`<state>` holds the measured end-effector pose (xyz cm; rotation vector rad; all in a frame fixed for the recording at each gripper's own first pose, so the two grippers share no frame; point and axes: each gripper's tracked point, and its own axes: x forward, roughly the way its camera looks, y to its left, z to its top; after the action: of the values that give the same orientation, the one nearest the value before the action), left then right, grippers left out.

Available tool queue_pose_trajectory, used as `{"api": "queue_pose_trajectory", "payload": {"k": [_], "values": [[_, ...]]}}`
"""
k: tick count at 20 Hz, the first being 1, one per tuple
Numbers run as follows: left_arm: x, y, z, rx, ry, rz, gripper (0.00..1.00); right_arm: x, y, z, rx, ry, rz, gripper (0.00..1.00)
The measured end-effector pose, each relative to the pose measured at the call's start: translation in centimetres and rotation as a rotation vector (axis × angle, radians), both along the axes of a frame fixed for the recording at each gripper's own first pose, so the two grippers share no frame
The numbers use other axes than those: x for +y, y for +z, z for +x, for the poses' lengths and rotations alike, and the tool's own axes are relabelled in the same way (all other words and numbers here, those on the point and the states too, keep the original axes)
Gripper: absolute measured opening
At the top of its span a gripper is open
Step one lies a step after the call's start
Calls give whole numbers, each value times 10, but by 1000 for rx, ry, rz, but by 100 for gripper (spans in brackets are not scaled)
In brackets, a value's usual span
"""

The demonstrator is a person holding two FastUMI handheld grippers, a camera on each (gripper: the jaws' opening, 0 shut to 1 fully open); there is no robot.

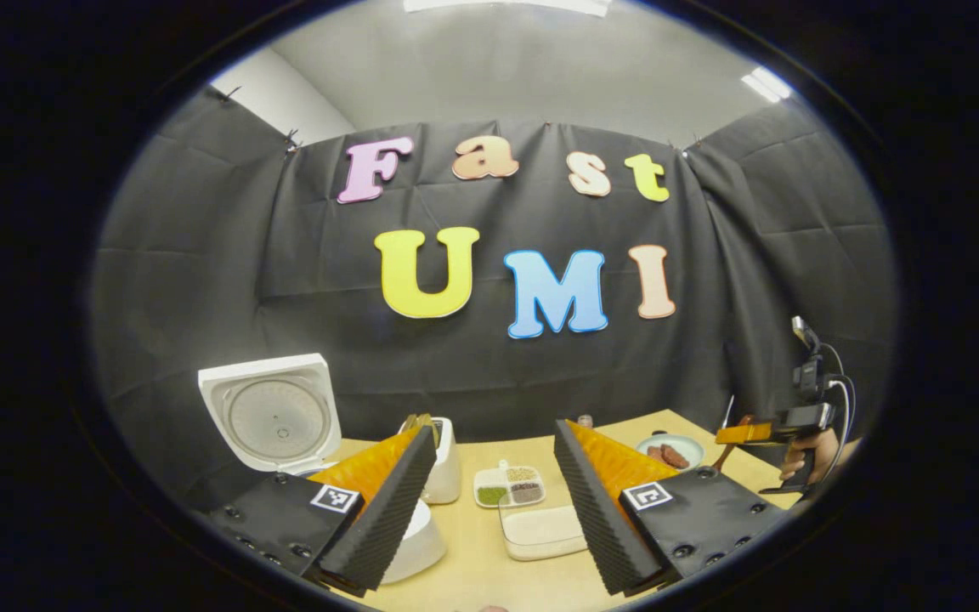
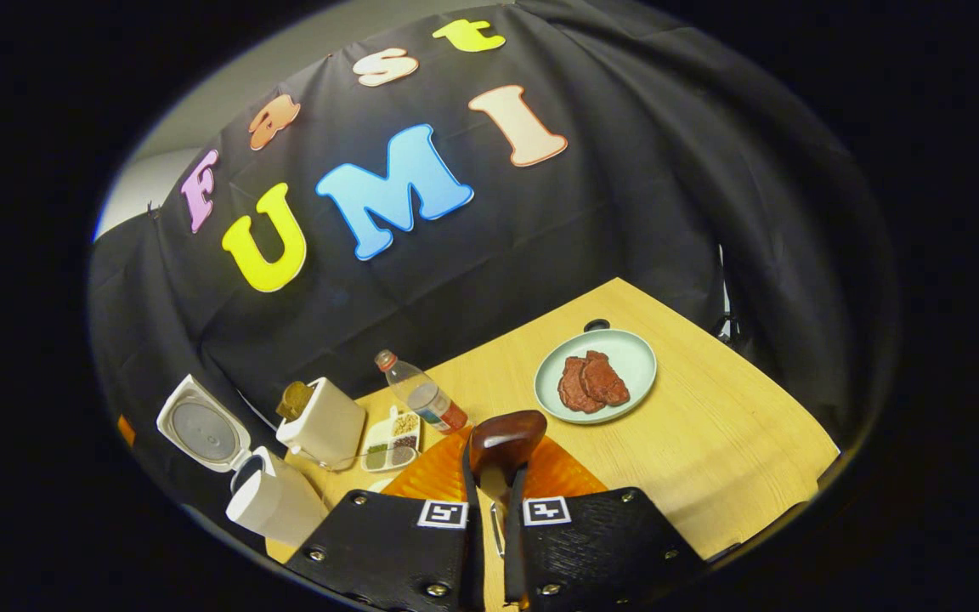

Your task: Close the left gripper, press the button to open the rice cooker; take a wooden spoon from the chopstick holder with the right hand, scoop a spoonful of rice and pour it into the rice cooker, then put the wooden spoon back into the chopstick holder.

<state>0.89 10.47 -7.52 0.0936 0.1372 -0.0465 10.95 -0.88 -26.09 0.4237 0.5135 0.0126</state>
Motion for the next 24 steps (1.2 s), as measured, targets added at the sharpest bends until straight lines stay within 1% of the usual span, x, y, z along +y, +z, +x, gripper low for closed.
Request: {"api": "queue_pose_trajectory", "payload": {"k": [1, 4, 6, 9, 12, 13, 14, 15, 17, 18, 21, 24], "values": [[1, 0, 0, 2, 3, 2, 96, 3, -6, 0, 8, 3, -5, 9], [6, -5, -4, 20, 20, 3, 96, 10, -30, 5, 18, 13, -52, 10], [3, -6, -5, 21, 16, -17, 96, 12, -39, 7, 19, 26, -77, 10], [5, -3, -6, 15, 16, -13, 96, 16, -50, 8, 20, 29, -76, 10], [1, -3, -3, 14, 13, -19, 96, 9, -51, 8, 10, 0, -76, 10], [1, -2, -4, 11, 10, -22, 96, 3, -52, 5, 4, -10, -111, 10], [-2, -2, -4, 6, 4, -24, 96, -2, -55, 3, -2, -8, -156, 19], [-6, -1, -2, 4, -2, -27, 96, -8, -45, 1, -20, -1, -187, 25], [-12, -3, 2, 3, -13, -34, 96, -31, -36, -5, -33, -24, -284, 74], [-14, -2, 4, 1, -12, -36, 96, -40, -27, -7, -54, -32, -314, 98], [-16, 4, 10, -11, -9, -48, 96, -54, 18, -24, -126, -42, -378, 98], [-8, 14, 15, -24, 4, -72, 96, -50, 62, -32, -200, -42, -388, 98]]}}
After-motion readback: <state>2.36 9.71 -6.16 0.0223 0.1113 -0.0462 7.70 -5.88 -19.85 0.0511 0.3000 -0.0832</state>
